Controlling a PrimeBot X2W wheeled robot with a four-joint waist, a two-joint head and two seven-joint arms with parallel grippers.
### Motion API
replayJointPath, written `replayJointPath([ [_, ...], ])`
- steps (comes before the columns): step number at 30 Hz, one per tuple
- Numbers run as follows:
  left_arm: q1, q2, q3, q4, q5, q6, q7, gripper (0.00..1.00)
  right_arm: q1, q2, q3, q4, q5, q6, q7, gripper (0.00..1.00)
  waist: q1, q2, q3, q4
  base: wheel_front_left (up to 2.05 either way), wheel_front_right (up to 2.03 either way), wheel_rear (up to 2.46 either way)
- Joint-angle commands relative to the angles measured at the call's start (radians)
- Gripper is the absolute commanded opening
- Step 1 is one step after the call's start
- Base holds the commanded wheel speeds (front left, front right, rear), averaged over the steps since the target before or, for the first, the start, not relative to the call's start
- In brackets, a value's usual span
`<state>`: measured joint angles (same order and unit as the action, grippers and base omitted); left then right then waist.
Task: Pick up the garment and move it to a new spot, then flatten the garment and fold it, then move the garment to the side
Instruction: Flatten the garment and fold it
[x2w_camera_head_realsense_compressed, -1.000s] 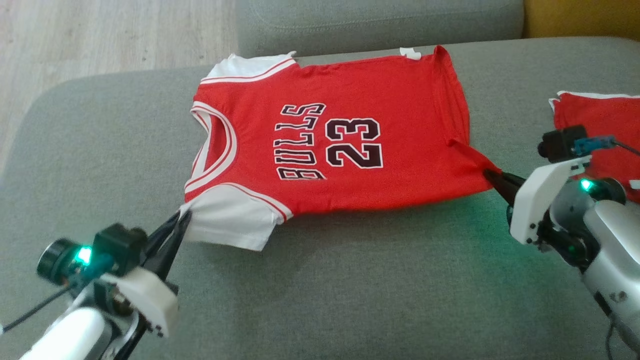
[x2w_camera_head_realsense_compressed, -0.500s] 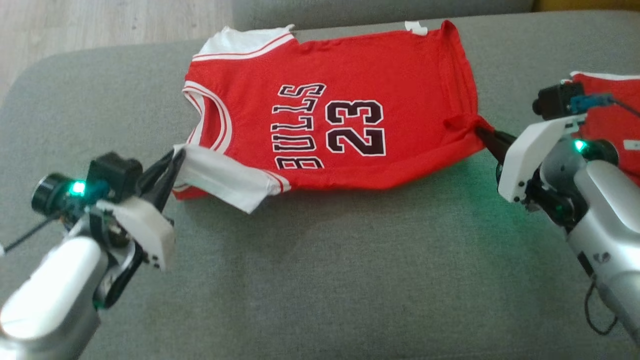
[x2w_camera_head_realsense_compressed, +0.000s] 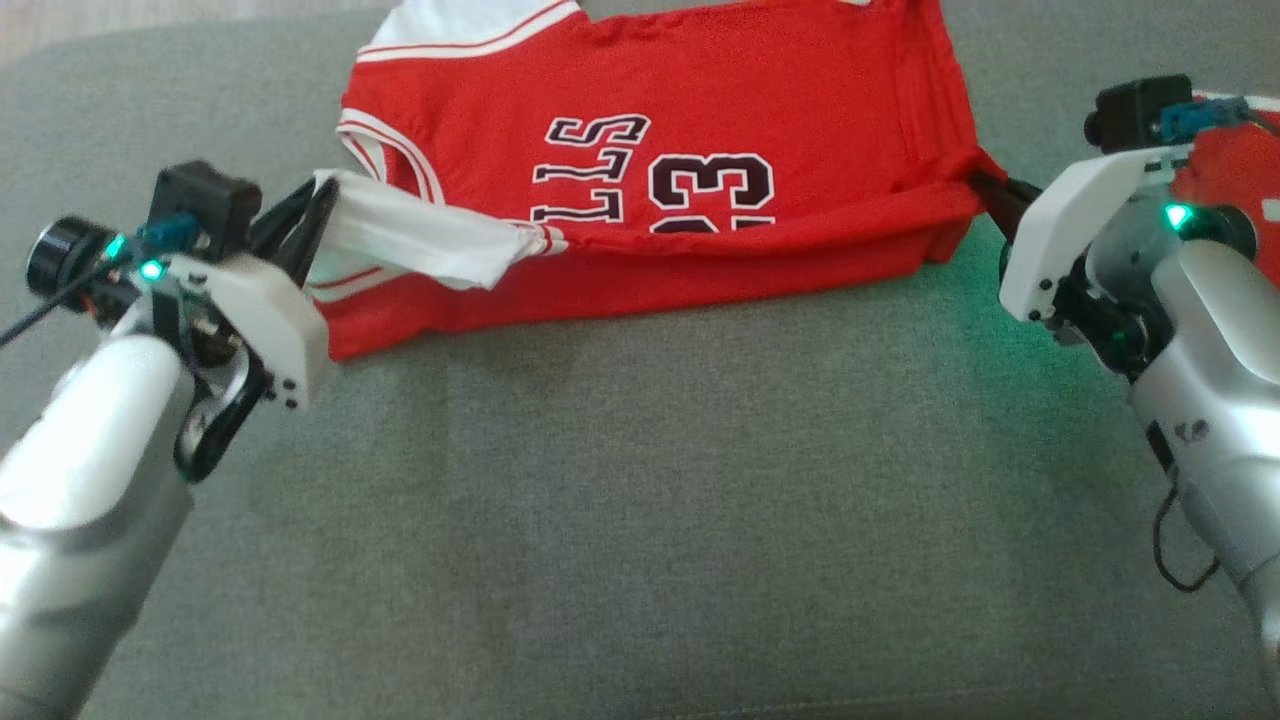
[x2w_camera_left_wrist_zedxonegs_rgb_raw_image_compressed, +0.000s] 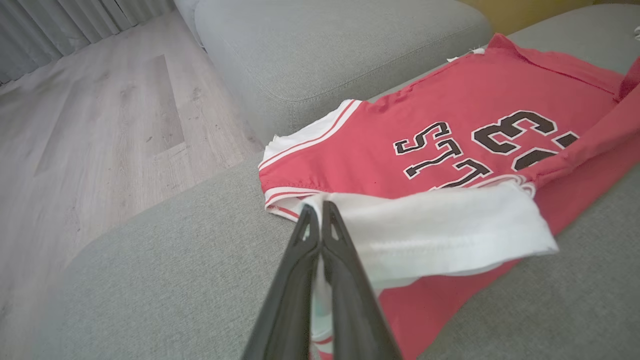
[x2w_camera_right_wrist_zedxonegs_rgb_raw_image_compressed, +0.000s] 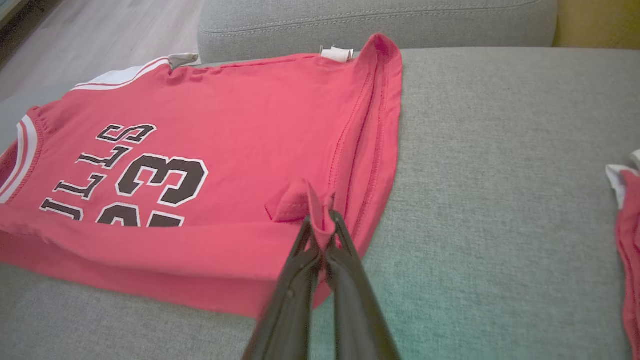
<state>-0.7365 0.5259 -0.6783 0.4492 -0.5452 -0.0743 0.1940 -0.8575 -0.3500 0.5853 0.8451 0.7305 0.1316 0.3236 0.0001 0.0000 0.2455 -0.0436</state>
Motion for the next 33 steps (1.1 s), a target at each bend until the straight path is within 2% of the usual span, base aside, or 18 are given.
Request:
replayJointPath([
  [1, -0.086, 0.026, 0.033, 0.009, 0.009, -0.012, 0.006, 0.0, -0.042, 0.014, 0.0, -0.002, -0.009, -0.001, -0.022, 0.0, -0.0001, 0.0, 0.017, -0.006, 0.0, 0.0, 0.0],
  [11, -0.207, -0.033, -0.009, 0.157, 0.026, -0.037, -0.019, 0.0, -0.125, 0.05, 0.001, 0.099, -0.025, -0.001, -0.079, 0.0, -0.0001, 0.0, 0.063, -0.016, 0.0, 0.0, 0.0],
  [12, -0.222, -0.042, -0.005, 0.175, 0.03, -0.03, -0.037, 0.25, -0.137, 0.052, -0.001, 0.112, -0.033, -0.001, -0.099, 0.69, -0.0001, 0.0, 0.066, -0.016, 0.0, 0.0, 0.0],
  [13, -0.237, -0.05, 0.0, 0.192, 0.037, -0.018, -0.062, 0.95, -0.147, 0.058, -0.006, 0.127, -0.036, -0.001, -0.116, 1.0, -0.0001, 0.0, 0.068, -0.016, 0.0, 0.0, 0.0],
  [14, -0.249, -0.062, 0.005, 0.21, 0.039, -0.008, -0.085, 1.0, -0.158, 0.064, -0.009, 0.139, -0.04, -0.001, -0.134, 1.0, -0.0001, 0.0, 0.069, -0.016, 0.0, 0.0, 0.0],
  [16, -0.272, -0.082, 0.022, 0.237, 0.044, 0.019, -0.152, 1.0, -0.181, 0.073, -0.032, 0.16, -0.039, -0.001, -0.192, 1.0, -0.0001, 0.0, 0.071, -0.014, 0.0, 0.0, 0.0],
  [20, -0.299, -0.112, 0.085, 0.278, 0.064, 0.134, -0.375, 1.0, -0.217, 0.092, -0.085, 0.198, -0.042, -0.001, -0.354, 1.0, -0.0001, 0.0, 0.063, -0.009, 0.0, 0.0, 0.0],
  [22, -0.288, -0.132, 0.112, 0.284, 0.053, 0.154, -0.429, 1.0, -0.212, 0.106, -0.1, 0.204, -0.036, -0.001, -0.427, 1.0, -0.0001, 0.0, 0.05, -0.006, 0.0, 0.0, 0.0],
  [26, -0.228, -0.156, 0.161, 0.231, 0.047, 0.17, -0.454, 1.0, -0.176, 0.118, -0.114, 0.198, -0.033, -0.001, -0.546, 1.0, -0.0001, 0.0, 0.013, 0.003, 0.0, 0.0, 0.0],
  [30, -0.086, -0.182, 0.244, 0.067, 0.079, 0.207, -0.455, 1.0, -0.103, 0.116, -0.109, 0.131, -0.081, -0.001, -0.583, 1.0, -0.0001, 0.0, -0.028, 0.005, 0.0, 0.0, 0.0],
  [33, 0.054, -0.203, 0.295, -0.048, 0.122, 0.231, -0.455, 1.0, -0.02, 0.116, -0.197, 0.015, -0.161, -0.001, -0.585, 1.0, -0.0001, 0.0, -0.054, 0.001, 0.0, 0.0, 0.0],
])
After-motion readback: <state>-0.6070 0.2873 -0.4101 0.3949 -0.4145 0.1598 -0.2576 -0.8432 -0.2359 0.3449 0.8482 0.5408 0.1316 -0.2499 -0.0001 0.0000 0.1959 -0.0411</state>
